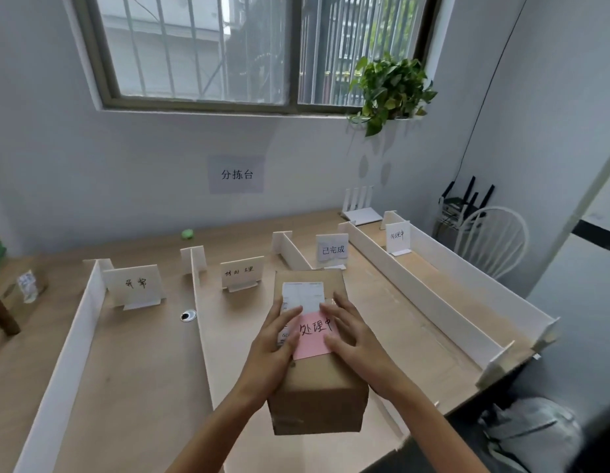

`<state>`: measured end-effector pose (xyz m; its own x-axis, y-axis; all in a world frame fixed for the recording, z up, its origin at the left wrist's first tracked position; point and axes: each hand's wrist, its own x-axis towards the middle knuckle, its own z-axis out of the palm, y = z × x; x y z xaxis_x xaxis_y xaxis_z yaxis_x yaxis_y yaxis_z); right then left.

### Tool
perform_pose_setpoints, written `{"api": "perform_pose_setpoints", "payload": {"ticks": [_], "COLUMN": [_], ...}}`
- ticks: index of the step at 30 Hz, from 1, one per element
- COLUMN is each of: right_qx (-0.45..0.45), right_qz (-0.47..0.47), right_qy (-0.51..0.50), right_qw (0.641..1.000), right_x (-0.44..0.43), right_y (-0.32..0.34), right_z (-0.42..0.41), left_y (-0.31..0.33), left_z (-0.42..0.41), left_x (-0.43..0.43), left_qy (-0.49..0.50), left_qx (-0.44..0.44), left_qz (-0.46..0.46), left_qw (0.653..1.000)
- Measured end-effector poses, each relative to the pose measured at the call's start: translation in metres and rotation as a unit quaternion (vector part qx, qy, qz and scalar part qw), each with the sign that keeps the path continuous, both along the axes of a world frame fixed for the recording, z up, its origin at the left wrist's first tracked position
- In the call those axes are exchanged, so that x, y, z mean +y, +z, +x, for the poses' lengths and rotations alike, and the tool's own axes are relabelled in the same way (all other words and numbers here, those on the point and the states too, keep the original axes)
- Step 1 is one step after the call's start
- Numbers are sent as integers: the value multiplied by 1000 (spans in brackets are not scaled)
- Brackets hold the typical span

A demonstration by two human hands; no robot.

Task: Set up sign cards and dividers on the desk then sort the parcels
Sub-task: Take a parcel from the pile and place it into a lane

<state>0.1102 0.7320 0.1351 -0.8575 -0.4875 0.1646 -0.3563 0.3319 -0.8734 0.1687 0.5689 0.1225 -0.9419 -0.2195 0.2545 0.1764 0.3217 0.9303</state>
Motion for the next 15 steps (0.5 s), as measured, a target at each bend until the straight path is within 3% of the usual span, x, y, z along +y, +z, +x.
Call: {"api": "perform_pose_setpoints", "payload": {"ticks": [15], "right_qx": [11], "right_qz": [-1], "right_qy": [-105], "right_qw": [994], "right_x": [109], "right_y": [33], "right_z": [-192], "left_y": [29], "left_z": [-223], "left_x": [99], "left_qy": [-92], "left_qx": [32], "left_qz": [12], "left_qw": [995]}}
